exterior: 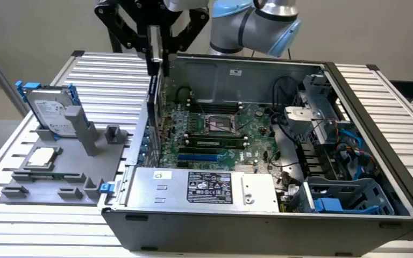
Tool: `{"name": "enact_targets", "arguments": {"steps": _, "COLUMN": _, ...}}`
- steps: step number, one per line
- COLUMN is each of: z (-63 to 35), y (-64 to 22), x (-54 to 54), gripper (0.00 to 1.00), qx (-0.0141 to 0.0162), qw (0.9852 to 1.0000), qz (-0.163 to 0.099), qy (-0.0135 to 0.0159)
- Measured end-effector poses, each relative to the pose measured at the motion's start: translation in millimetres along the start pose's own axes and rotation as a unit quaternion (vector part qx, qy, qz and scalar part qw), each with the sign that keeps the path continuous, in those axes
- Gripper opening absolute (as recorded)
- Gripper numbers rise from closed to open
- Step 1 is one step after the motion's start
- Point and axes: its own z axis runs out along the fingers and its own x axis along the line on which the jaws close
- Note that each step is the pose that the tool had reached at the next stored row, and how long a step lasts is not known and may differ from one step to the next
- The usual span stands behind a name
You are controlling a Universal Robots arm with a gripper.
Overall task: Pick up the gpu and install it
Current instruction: 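Pick up the gpu and move the gpu toward the slot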
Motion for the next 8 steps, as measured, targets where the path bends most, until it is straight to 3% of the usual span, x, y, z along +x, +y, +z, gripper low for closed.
{"name": "enact_targets", "arguments": {"steps": 8, "z": 12.2, "y": -1.4, "x": -39.3, "gripper": 0.0, "qx": 0.0015, "qw": 1.0, "qz": 0.0, "qy": 0.0}}
